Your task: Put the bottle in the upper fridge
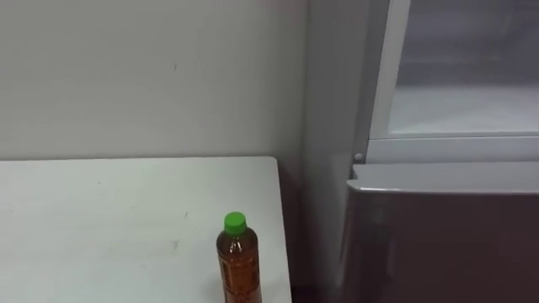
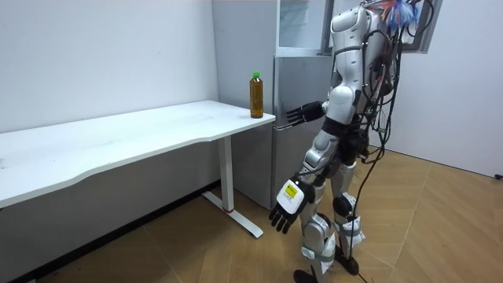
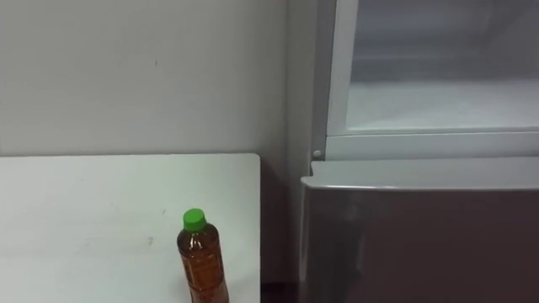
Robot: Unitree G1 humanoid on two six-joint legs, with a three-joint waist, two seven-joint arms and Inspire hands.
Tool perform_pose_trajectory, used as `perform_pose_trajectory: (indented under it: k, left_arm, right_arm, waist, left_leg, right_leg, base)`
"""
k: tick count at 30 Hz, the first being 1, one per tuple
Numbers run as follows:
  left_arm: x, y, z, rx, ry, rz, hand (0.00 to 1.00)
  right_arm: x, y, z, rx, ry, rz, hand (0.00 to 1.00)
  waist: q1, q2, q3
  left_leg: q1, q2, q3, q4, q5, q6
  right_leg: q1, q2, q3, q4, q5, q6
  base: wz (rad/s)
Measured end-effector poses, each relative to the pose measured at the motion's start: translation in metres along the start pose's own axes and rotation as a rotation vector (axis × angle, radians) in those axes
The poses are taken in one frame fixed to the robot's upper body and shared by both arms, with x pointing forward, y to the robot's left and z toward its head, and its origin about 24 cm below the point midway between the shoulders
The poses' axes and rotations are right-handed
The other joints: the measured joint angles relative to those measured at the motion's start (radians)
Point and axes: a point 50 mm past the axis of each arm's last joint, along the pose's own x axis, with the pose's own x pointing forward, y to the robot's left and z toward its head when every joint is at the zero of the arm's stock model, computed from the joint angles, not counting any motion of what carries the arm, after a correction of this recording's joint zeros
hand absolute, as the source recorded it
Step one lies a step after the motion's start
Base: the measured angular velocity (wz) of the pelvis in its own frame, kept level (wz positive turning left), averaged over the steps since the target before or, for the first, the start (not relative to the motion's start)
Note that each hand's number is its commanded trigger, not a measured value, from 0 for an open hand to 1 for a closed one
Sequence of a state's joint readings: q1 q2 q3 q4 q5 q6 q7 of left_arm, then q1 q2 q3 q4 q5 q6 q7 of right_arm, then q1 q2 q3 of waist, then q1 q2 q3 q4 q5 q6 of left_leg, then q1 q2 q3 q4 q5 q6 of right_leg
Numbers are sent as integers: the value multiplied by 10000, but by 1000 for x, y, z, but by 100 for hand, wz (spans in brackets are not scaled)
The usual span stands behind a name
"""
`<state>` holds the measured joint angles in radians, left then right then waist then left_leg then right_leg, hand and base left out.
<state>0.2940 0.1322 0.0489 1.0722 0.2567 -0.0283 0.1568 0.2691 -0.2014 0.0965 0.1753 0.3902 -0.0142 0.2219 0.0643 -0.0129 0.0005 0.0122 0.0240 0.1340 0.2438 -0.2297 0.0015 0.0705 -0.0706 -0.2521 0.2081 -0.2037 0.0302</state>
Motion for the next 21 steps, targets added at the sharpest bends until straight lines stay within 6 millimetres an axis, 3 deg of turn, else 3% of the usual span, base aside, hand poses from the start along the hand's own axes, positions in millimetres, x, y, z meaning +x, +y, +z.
perform_pose_trajectory:
  k: [10,21]
  left_arm:
    - [0,3,0,298,-224,63,0]
    - [3,14,6,205,-523,354,0]
  right_arm:
    - [1,4,9,77,-156,-318,0]
    - [-1,3,33,-618,-414,-360,0]
  waist:
    - [518,-325,90]
    - [819,-463,144]
  left_leg:
    - [-329,63,6,102,123,-19]
    - [-802,159,14,332,175,-39]
  right_leg:
    - [-381,37,24,138,91,-107]
    - [-834,66,9,333,181,-190]
  base:
    - [-1]
    - [0]
